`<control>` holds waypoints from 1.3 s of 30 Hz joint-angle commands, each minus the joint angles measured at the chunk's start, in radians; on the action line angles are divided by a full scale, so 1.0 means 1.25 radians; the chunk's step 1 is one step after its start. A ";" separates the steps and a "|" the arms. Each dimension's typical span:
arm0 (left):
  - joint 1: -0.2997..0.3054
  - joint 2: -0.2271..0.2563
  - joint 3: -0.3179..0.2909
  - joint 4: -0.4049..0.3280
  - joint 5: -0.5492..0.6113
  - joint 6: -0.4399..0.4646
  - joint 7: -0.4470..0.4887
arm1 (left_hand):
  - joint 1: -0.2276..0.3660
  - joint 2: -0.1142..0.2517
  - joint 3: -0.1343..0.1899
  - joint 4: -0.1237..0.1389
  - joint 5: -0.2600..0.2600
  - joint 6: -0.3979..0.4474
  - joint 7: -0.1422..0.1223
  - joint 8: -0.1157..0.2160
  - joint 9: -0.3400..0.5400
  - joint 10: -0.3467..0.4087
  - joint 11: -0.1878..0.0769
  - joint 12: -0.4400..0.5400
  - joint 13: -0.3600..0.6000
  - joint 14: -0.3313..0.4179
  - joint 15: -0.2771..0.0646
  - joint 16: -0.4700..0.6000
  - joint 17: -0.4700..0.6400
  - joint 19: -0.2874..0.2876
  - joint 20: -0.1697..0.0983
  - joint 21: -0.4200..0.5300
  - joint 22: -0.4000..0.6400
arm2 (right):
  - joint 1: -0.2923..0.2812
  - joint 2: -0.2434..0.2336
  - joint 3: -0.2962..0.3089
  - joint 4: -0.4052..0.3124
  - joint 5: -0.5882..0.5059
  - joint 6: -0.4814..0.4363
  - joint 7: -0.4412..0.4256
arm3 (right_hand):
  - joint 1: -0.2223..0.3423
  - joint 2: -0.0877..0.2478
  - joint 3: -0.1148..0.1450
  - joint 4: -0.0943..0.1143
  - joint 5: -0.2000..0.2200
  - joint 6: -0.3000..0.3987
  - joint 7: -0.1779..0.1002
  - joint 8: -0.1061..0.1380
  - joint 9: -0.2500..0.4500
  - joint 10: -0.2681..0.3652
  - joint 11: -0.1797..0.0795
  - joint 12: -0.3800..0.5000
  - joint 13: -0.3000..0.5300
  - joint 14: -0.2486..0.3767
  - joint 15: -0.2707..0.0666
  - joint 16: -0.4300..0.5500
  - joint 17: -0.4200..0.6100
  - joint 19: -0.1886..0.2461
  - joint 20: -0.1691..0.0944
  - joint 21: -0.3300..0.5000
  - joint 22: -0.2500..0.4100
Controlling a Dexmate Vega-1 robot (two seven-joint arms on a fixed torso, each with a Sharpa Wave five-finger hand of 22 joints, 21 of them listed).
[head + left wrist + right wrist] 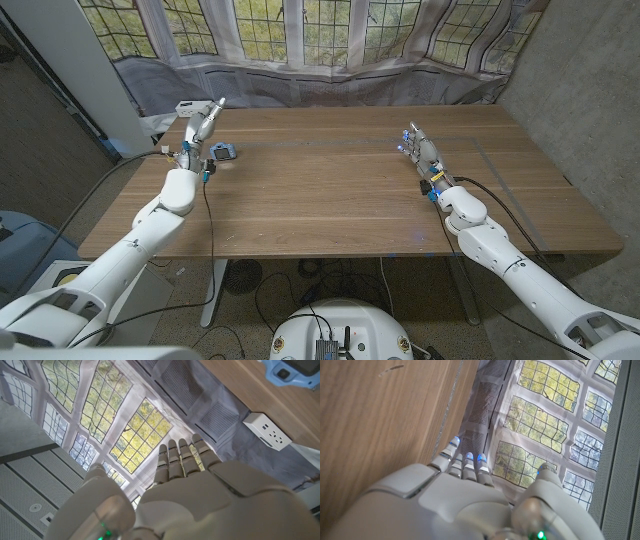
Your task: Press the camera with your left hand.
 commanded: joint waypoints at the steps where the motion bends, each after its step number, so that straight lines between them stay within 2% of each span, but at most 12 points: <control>1: -0.002 0.033 0.009 -0.014 0.086 0.065 0.090 | 0.009 0.001 0.004 -0.006 -0.001 0.010 0.001 0.001 0.001 0.010 -0.002 0.003 0.004 0.007 -0.002 -0.003 0.004 0.007 0.001 -0.002 0.002 | 0.013 0.000 -0.007 0.013 -0.003 -0.015 0.000 | -0.003 0.002 0.004 -0.002 0.004 0.006 -0.002 0.004 0.003 0.006 0.001 0.001 0.002 0.004 0.009 -0.001 0.001 0.003 0.007 -0.001 0.002; 10: 0.017 0.059 0.011 -0.063 0.145 0.142 0.160 | 0.011 0.003 0.005 -0.008 -0.001 0.017 -0.001 0.001 0.001 0.016 -0.006 0.003 0.005 0.013 -0.004 -0.004 0.004 0.010 0.001 -0.004 0.002 | 0.016 0.002 -0.010 0.019 0.000 -0.020 0.007 | -0.004 0.002 0.004 -0.001 0.004 0.008 -0.003 0.004 0.003 0.007 -0.001 0.001 0.002 0.005 0.008 -0.001 0.001 0.004 0.009 -0.002 0.002; 15: 0.028 0.081 0.015 -0.101 0.197 0.219 0.202 | 0.012 0.005 0.005 -0.008 -0.001 0.018 -0.003 0.000 0.001 0.016 -0.004 0.001 0.005 0.013 -0.006 -0.005 0.004 0.009 0.002 -0.006 0.002 | 0.013 -0.002 -0.012 0.014 -0.007 -0.021 0.001 | -0.005 0.001 0.004 -0.002 0.004 0.009 -0.003 0.004 0.003 0.006 -0.001 0.000 0.003 0.005 0.008 -0.002 0.001 0.004 0.010 -0.002 0.002; 17: 0.031 0.088 0.017 -0.114 0.211 0.247 0.211 | 0.013 0.005 0.006 -0.009 -0.001 0.018 -0.004 -0.001 0.001 0.016 -0.011 0.001 0.005 0.013 -0.007 -0.006 0.005 0.009 0.002 -0.007 0.002 | 0.012 0.000 -0.011 0.012 -0.005 -0.022 -0.002 | -0.005 0.001 0.003 -0.002 0.004 0.009 -0.003 0.004 0.003 0.006 -0.001 0.000 0.003 0.005 0.009 -0.002 0.001 0.004 0.010 -0.003 0.002; 19: 0.032 0.093 0.019 -0.121 0.219 0.264 0.217 | 0.013 0.006 0.006 -0.009 -0.001 0.018 -0.005 -0.002 0.001 0.016 -0.005 -0.001 0.005 0.012 -0.008 -0.007 0.005 0.006 0.004 -0.009 0.002 | 0.011 -0.001 -0.011 0.010 -0.006 -0.024 -0.004 | -0.005 0.001 0.003 -0.002 0.004 0.009 -0.004 0.004 0.003 0.006 0.000 0.000 0.003 0.005 0.009 -0.002 0.001 0.004 0.011 -0.003 0.002; 23: 0.033 0.105 0.023 -0.136 0.234 0.298 0.223 | 0.014 0.008 0.006 -0.010 -0.002 0.019 -0.009 -0.003 0.001 0.015 -0.010 -0.002 0.005 0.007 -0.009 -0.010 0.005 0.002 0.006 -0.012 0.002 | 0.011 -0.002 -0.013 0.008 -0.008 -0.026 -0.004 | -0.005 0.000 0.003 -0.002 0.004 0.009 -0.004 0.004 0.003 0.006 0.000 0.000 0.003 0.005 0.009 -0.002 0.001 0.004 0.011 -0.003 0.002; 33: 0.030 0.134 0.033 -0.185 0.219 0.392 0.160 | 0.011 0.010 0.006 -0.009 -0.003 0.028 -0.011 -0.006 0.001 -0.006 -0.013 -0.016 0.006 -0.016 -0.009 -0.021 0.005 -0.025 0.025 -0.026 0.003 | 0.005 -0.002 -0.013 0.004 -0.007 -0.026 -0.008 | -0.005 0.001 0.003 -0.002 0.004 0.010 -0.005 0.004 0.003 0.002 0.000 -0.002 0.003 0.005 0.010 -0.003 0.002 0.004 0.012 -0.004 0.002; 38: 0.029 0.158 0.036 -0.230 0.208 0.467 0.108 | 0.005 0.009 0.002 -0.007 -0.003 0.025 -0.013 -0.011 0.002 -0.032 -0.008 -0.028 0.006 -0.038 -0.004 -0.027 0.006 -0.047 0.031 -0.034 0.004 | -0.001 -0.005 -0.011 -0.003 -0.007 -0.025 -0.010 | -0.005 0.001 0.003 -0.003 0.004 0.010 -0.005 0.004 0.003 0.003 0.000 -0.002 0.003 0.005 0.010 -0.003 0.002 0.004 0.012 -0.005 0.002; 39: 0.028 0.161 0.037 -0.236 0.207 0.478 0.102 | 0.001 0.008 -0.001 -0.005 -0.003 0.019 -0.014 -0.015 0.002 -0.042 0.002 -0.033 0.007 -0.052 0.005 -0.030 0.007 -0.056 0.037 -0.036 0.004 | -0.002 -0.007 -0.011 -0.002 -0.008 -0.023 -0.007 | -0.005 0.001 0.003 -0.003 0.004 0.010 -0.006 0.004 0.003 0.002 -0.001 -0.002 0.003 0.005 0.010 -0.003 0.002 0.004 0.012 -0.005 0.002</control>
